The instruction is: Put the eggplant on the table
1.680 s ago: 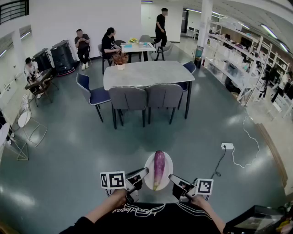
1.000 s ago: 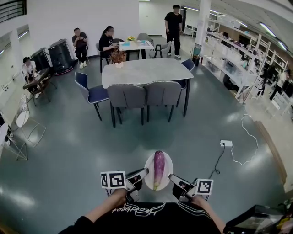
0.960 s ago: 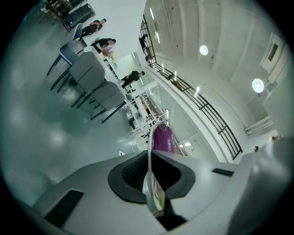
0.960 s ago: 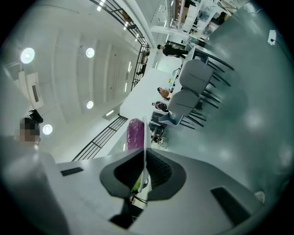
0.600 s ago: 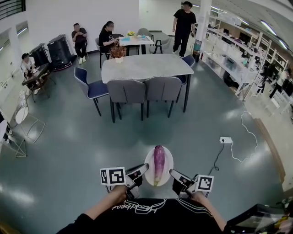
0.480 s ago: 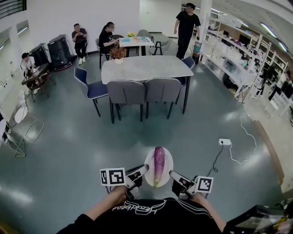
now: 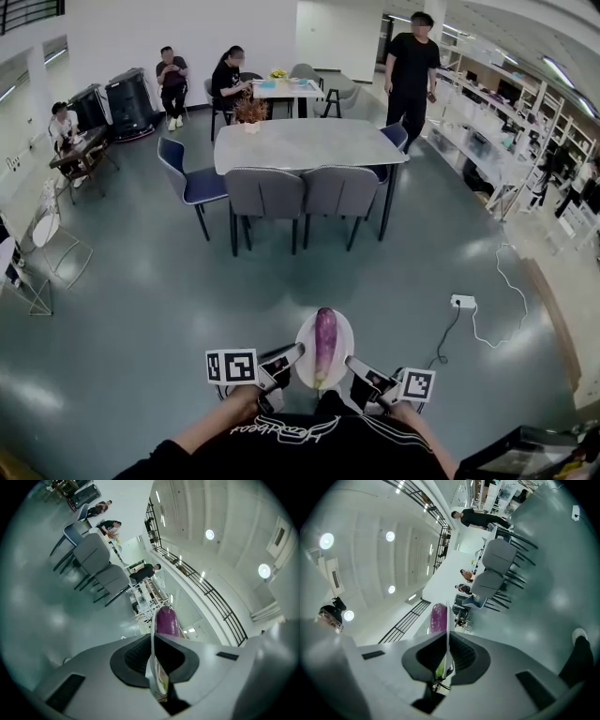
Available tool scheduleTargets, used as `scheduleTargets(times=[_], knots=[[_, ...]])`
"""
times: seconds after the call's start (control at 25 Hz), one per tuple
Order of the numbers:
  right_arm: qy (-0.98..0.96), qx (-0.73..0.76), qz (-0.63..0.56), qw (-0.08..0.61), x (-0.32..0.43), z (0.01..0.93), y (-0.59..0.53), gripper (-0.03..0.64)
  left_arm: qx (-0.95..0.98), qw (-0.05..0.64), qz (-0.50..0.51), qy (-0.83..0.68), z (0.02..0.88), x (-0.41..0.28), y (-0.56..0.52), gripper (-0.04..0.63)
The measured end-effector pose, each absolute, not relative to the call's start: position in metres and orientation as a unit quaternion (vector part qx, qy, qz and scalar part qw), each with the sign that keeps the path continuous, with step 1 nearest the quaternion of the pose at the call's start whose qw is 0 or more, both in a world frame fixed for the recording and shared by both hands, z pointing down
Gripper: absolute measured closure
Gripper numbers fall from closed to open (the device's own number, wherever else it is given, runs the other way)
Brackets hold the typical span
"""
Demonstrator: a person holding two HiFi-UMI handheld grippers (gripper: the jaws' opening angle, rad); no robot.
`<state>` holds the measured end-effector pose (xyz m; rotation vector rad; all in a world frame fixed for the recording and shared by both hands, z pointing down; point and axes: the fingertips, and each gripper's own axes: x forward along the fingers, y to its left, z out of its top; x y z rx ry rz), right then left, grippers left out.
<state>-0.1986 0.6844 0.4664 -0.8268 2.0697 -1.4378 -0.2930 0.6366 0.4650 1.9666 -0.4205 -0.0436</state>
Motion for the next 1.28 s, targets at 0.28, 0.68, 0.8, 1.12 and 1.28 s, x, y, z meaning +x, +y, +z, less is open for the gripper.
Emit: scheduleTargets(times=[0.28,0.68,0.8,1.12,1.28], knots=[[0.754,-0.292,-0.533,0.249,-0.185,0.477,0.656,0.598,0.824,0.533,-0.015,-0.190,0.471,-0.280,0.609,0.568],[0.748,-0.279,-0.544,0.256,-0.117,0.493,0.576,0.598,0.817,0.542,0.002,-0.197,0.488,-0.211,0.529,0.568],[0.745,-0.285,-0.548,0.252,-0.078,0.499,0.540,0.598,0.812,0.549,0.009,-0.198,0.494,-0.172,0.493,0.568],[0.742,-0.284,-0.559,0.238,0.028,0.497,0.434,0.598,0.806,0.553,0.008,-0.212,0.490,-0.067,0.391,0.567],[0.748,-0.270,-0.556,0.241,0.067,0.486,0.392,0.598,0.809,0.546,0.005,-0.219,0.479,-0.029,0.352,0.567]])
